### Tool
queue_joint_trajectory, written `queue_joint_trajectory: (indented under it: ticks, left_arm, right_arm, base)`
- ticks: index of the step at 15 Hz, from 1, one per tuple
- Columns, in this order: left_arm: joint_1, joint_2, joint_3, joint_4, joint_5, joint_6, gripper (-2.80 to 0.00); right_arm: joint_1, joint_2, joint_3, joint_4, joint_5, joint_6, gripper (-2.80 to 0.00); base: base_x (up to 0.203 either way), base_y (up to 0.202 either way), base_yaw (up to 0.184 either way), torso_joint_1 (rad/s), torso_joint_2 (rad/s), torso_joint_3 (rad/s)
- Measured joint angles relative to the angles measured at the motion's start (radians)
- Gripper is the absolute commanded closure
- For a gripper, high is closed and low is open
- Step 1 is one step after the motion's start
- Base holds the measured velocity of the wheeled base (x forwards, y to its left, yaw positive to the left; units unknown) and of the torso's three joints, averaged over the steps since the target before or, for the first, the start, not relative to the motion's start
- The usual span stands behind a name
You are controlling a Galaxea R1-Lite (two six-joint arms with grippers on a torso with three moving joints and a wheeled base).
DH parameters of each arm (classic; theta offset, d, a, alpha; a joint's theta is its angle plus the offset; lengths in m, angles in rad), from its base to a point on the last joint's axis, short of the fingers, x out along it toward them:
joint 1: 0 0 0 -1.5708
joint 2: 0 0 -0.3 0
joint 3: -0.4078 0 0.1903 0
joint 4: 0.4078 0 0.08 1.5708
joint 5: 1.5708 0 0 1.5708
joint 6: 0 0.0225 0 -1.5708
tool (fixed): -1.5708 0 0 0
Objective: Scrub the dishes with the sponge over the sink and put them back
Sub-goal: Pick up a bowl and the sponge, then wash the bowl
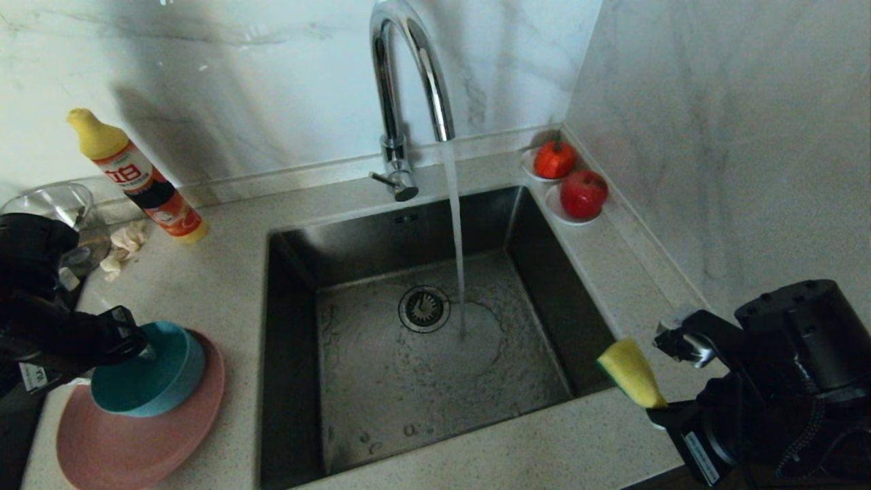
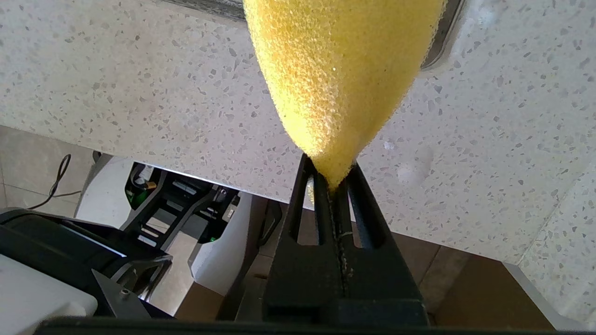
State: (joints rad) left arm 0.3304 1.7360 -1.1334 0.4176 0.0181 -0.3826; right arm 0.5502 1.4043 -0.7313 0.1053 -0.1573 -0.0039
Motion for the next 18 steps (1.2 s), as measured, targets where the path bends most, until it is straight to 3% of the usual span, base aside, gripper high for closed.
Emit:
queue_joint_trajectory:
  ticks: [12,18]
  left_arm:
    - [-0.003,-0.052,-0.031,0.041,-0.015,0.002,0.00]
    - [-0.033,-0.176,-0.171,0.215,-0.170,-0.001,0.00]
  right_arm:
    - [0.000,-0.002,0.002,0.000,-0.001,0.000,0.00]
    - [0.001,-0.002,0.004,0.000,0.000,0.001,0.00]
  base:
    - [0.000,0.000,0.000,0.000,0.00,0.000]
    - [0.000,0.000,0.000,0.000,0.00,0.000]
